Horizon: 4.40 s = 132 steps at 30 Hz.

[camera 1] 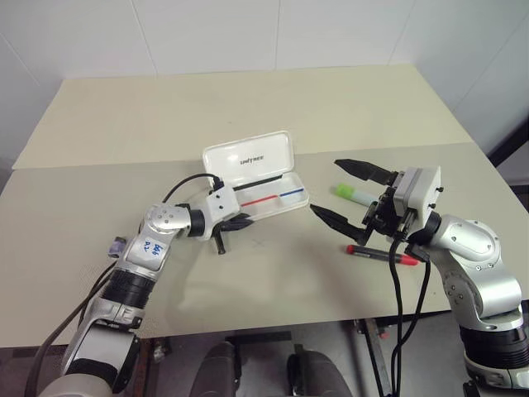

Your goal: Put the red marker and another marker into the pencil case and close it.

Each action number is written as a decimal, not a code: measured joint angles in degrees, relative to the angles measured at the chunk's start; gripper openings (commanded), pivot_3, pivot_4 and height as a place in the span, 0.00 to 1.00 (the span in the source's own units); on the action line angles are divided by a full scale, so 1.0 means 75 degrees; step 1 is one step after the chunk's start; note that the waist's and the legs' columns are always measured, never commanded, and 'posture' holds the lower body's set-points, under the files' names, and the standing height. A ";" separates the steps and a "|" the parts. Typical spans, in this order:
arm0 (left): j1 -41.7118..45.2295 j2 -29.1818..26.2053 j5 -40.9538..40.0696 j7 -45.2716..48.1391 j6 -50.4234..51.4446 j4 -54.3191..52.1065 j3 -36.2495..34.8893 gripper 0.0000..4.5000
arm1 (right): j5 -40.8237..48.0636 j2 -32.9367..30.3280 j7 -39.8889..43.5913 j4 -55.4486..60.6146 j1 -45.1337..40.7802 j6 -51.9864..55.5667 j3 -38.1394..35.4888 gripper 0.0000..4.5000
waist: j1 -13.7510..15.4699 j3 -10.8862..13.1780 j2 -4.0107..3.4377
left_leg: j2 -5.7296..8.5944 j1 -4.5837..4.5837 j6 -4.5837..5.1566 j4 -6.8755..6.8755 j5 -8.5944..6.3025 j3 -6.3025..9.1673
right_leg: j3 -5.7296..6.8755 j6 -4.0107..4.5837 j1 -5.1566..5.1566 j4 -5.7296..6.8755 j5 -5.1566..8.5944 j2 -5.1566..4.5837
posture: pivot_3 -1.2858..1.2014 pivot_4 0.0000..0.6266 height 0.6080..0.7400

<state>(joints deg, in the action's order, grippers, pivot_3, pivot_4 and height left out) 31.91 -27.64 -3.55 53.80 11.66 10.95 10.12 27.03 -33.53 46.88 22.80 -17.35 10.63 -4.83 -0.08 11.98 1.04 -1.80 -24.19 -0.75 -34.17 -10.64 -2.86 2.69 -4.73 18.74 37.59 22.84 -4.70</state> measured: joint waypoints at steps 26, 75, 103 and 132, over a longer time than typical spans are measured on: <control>-0.1528 -0.1342 -0.0895 0.1087 0.0804 -0.2083 0.0020 0.18 | 0.0031 0.0066 0.0170 -0.0026 -0.0027 0.0097 0.0209 1.00 | 0.0001 0.0000 0.0000 | -0.0004 0.0002 0.0038 0.0007 -0.0024 0.0003 | 0.0000 0.0004 0.0001 0.0001 0.0002 -0.0009 | 0.52 0.24 1.00; -0.3763 -0.1546 -0.4412 0.1485 0.1023 -0.4165 -0.3018 0.93 | 0.0508 -0.1361 0.1525 -0.1096 0.1944 0.0563 -0.0721 1.00 | -0.0004 0.0000 0.0000 | -0.0003 0.0003 0.0052 0.0010 -0.0036 0.0001 | 0.0003 0.0004 -0.0007 -0.0021 0.0001 -0.0017 | 0.52 0.24 1.00; -0.3285 -0.2270 -0.4375 0.2173 0.0361 -0.3062 -0.3387 0.94 | -0.0746 -0.1635 0.3781 -0.4721 0.1229 -0.1616 -0.0285 0.14 | -0.0024 0.0001 -0.0001 | -0.0008 0.0008 0.0048 0.0009 -0.0034 -0.0007 | 0.0001 0.0009 -0.0006 -0.0021 -0.0002 -0.0009 | 0.52 0.24 1.00; -0.3887 -0.2325 -0.3920 0.1931 -0.0670 -0.2251 -0.3932 0.94 | -0.1863 0.1442 0.3717 -0.6077 -0.3524 -0.2256 0.2182 0.13 | -0.0288 0.0005 0.0002 | -0.0015 0.0002 0.0034 0.0011 -0.0035 -0.0021 | -0.0006 0.0010 0.0027 0.0009 -0.0002 -0.0008 | 0.52 0.24 1.00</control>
<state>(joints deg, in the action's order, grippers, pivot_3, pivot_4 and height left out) 2.76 -45.07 -32.95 68.28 6.63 -5.93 -19.36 13.06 -22.71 74.77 -22.77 -43.78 -6.29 11.53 -2.24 12.02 1.06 -1.92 -24.17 -0.50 -34.09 -10.90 -3.02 2.65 -4.65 18.94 37.66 22.82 -4.76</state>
